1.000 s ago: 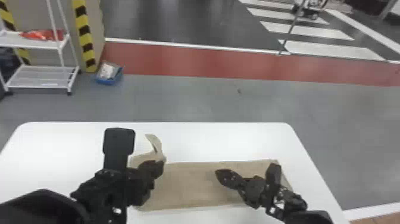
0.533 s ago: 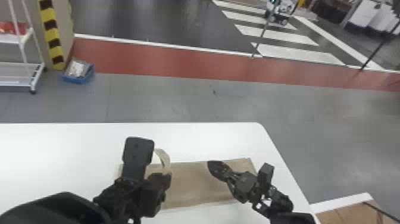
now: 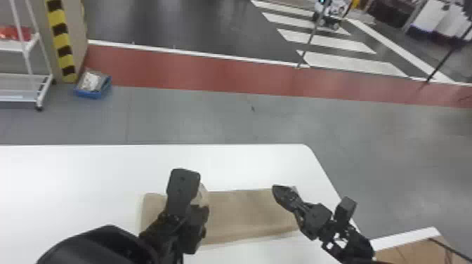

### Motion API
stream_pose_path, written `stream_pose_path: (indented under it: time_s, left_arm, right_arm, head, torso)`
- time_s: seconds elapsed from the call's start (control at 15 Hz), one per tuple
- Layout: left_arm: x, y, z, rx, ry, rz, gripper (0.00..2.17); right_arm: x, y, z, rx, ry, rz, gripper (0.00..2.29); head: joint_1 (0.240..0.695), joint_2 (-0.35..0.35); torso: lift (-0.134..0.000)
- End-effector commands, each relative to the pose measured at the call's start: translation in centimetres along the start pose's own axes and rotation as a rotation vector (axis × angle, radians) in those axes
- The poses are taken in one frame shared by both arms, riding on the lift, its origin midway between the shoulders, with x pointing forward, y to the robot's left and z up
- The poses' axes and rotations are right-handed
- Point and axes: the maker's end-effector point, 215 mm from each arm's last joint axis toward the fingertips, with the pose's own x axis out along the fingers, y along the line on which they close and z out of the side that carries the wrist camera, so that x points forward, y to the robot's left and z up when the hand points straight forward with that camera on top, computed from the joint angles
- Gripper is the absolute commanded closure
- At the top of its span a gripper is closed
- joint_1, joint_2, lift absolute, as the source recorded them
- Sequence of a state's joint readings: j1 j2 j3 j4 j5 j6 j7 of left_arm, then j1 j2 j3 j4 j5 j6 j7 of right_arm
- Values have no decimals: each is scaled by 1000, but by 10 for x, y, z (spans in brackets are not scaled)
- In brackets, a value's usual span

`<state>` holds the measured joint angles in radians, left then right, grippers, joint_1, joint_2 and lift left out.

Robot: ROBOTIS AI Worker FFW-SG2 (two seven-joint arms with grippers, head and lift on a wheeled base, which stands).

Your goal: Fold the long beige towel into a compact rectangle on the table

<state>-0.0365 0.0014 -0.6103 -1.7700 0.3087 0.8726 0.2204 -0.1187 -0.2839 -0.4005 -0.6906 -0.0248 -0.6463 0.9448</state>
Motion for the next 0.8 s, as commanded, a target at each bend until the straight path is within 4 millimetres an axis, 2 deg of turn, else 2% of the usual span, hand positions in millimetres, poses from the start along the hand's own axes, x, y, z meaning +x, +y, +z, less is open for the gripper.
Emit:
stream_pose_path:
  time_s: [0.0,0.13,0.27,0.33,0.4,0.47,0.53,0.73]
  left_arm:
    - [13,-1,2,12,-20,8,1349]
    - [19,-9,-9,21,-7,-2,1349]
    - [20,-26,-19,34,9,-30,1349]
    - [19,-36,-21,31,14,-52,1217]
    - [18,-44,-23,20,20,-80,650]
    - [16,-55,-30,7,48,-122,164]
    - [14,-70,-36,2,64,-163,130]
    - [5,-100,-46,-23,85,-246,124]
  right_arm:
    - [-5,-6,2,-5,-8,-12,1865]
    - [-5,-6,5,-15,-16,-14,1865]
    - [-3,-6,7,-15,-20,-15,1865]
    - [-1,-7,8,-14,-24,-22,1865]
    - [1,-9,8,-8,-25,-33,1855]
    - [3,-9,7,6,-26,-43,1679]
    - [3,-11,7,18,-31,-61,1433]
    - [-3,-11,0,72,-37,-83,1079]
  head:
    - [695,-350]
    - [695,-350]
    - [695,-350]
    - [695,-350]
    - [695,-350]
    - [695,-350]
    - [695,-350]
    - [695,-350]
  torso:
    - [0]
    - [0]
    - [0]
    - [0]
    - [0]
    - [0]
    - [0]
    - [0]
